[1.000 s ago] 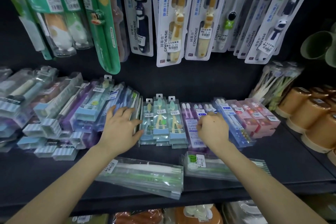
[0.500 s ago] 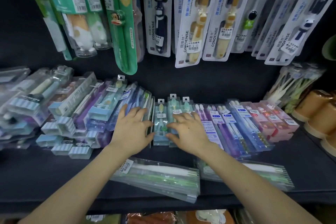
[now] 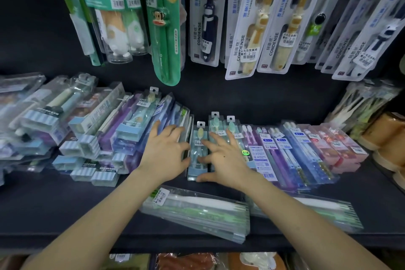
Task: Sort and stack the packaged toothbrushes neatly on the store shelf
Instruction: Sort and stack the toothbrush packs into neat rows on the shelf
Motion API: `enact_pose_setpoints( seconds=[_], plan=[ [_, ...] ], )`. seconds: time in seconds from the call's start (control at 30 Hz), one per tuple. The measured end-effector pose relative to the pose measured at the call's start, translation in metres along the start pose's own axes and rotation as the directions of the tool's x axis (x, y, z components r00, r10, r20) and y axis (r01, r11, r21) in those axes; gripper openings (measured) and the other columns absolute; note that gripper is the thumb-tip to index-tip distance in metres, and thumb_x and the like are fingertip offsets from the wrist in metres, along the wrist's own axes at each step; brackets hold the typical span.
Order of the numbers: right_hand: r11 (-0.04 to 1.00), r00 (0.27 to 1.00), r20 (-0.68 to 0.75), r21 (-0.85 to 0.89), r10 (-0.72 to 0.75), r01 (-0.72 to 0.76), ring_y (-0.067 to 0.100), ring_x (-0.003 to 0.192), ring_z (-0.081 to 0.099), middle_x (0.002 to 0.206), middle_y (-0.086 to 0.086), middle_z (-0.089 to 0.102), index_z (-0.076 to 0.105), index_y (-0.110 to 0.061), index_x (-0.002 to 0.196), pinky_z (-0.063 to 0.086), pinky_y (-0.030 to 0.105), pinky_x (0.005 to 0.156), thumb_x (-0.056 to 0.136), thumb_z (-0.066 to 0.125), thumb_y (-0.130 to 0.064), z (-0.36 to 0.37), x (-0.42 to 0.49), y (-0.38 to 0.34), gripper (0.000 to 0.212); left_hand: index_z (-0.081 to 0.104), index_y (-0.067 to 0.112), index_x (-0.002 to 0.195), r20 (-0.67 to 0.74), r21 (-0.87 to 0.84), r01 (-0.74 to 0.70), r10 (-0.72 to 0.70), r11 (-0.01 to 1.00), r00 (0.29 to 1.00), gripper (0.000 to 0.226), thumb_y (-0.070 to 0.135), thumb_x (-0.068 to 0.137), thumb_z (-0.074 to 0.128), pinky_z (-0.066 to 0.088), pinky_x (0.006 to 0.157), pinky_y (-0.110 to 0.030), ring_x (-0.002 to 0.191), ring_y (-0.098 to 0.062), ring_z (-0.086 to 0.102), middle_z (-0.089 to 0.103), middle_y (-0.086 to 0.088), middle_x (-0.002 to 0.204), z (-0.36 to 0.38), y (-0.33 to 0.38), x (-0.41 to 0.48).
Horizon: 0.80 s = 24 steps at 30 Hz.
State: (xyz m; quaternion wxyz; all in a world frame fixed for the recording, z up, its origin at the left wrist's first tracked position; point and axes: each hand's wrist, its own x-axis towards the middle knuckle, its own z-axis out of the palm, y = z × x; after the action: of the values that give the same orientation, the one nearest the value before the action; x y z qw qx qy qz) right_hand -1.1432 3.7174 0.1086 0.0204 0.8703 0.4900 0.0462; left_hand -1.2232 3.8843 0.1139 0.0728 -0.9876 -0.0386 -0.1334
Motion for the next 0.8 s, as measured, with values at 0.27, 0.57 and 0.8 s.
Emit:
enact_pose_setpoints(
  seconds=[0.27,0.57,0.8],
  plan=[
    [0.988,0.993,0.078,0.129,-0.092,0.081,0.018,0.146,0.010,0.153,-0.005,0.035,0.049,-0.041,0.136,-0.010,0.045,0.114,0.079,0.064,-0.058,-0.005,-0.008,0.010,0.062,0.062,0.040,0.121,0.019,0.007,-0.003,0.003,1.000,1.000,0.041,0.058,0.088,0.045,-0.010,0.111,-0.049,0.141,-0.016,0.022,0.033,0.004,0.151,-0.003,-0.002,0.000],
    [0.957,0.999,-0.007,0.289,-0.033,0.033,0.014,0.130,0.035,0.130,-0.011,0.057,0.069,-0.039,0.111,0.014,0.040,0.112,0.087,0.061,-0.049,-0.014,-0.020,0.007,0.028,0.060,0.042,0.121,0.064,-0.011,-0.003,0.004,1.000,0.998,0.039,0.057,0.087,0.047,-0.009,0.112,-0.052,0.141,-0.016,0.020,0.031,0.005,0.152,-0.006,-0.004,0.003],
    [0.873,0.891,-0.033,0.224,0.452,-0.434,0.009,0.062,0.052,0.061,-0.011,0.055,0.054,-0.025,0.062,0.030,0.021,0.050,0.069,0.061,-0.075,-0.018,-0.024,-0.034,0.051,0.059,0.043,0.122,0.070,-0.008,-0.019,0.020,1.000,0.997,0.040,0.059,0.087,0.045,-0.007,0.113,-0.054,0.141,-0.017,0.020,0.031,0.004,0.152,-0.006,-0.006,0.003]
  ],
)
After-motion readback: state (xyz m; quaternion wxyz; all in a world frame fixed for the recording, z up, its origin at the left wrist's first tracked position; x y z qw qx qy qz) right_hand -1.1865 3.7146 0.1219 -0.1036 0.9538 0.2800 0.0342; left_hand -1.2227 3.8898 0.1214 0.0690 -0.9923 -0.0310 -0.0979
